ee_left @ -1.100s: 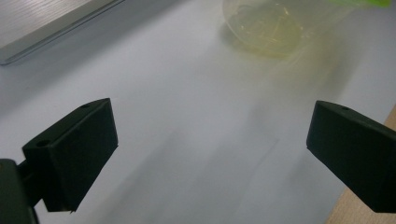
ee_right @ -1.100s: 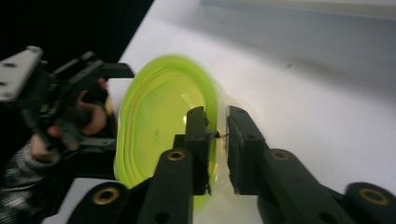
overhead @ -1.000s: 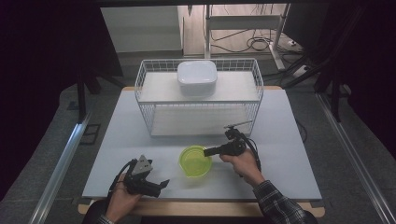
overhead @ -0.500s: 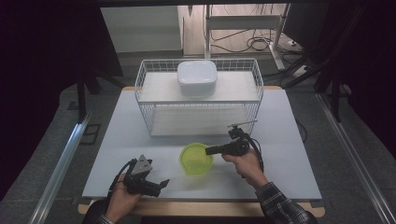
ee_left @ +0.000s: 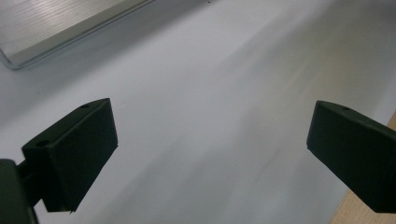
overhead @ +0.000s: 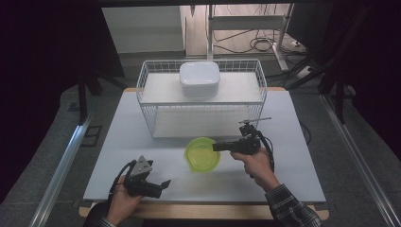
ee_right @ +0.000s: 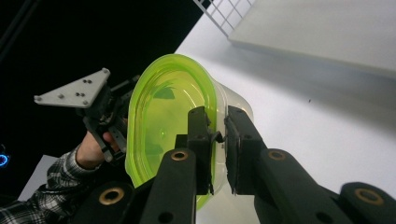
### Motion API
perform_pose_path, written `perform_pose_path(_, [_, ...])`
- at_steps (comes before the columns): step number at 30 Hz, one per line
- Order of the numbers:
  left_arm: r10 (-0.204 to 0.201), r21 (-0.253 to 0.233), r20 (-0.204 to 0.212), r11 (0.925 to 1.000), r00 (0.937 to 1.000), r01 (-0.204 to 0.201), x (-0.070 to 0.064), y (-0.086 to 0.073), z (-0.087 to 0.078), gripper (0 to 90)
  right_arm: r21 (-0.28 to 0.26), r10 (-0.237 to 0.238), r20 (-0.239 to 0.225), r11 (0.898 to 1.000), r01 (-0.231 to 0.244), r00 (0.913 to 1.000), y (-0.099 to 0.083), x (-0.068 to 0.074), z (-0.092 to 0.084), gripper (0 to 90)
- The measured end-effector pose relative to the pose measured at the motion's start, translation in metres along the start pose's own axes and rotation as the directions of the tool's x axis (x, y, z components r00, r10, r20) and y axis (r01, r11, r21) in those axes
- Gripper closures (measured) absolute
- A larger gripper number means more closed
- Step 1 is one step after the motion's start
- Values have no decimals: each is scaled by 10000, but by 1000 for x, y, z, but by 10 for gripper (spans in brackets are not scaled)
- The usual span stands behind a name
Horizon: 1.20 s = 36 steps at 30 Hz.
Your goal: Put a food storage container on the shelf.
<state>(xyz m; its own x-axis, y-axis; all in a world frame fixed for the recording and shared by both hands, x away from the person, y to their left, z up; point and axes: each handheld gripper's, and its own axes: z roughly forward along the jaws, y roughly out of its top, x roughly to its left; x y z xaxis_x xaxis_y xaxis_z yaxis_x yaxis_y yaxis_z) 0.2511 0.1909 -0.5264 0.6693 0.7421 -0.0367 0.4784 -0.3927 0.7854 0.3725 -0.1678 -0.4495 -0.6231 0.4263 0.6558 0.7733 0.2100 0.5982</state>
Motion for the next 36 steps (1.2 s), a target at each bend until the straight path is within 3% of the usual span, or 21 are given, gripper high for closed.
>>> perform_pose_path(21, [-132, -115, -14, 9998, 9999, 132, 2, 0, -1, 15, -1303, -255, 242, 9911, 284, 9994, 26, 20, -54, 817])
perform_pose_path(36, [-130, -98, -49, 9999, 9999, 130, 3, 0, -1, 15, -1676, -479, 241, 9845, 513, 9986, 49, 41, -76, 817])
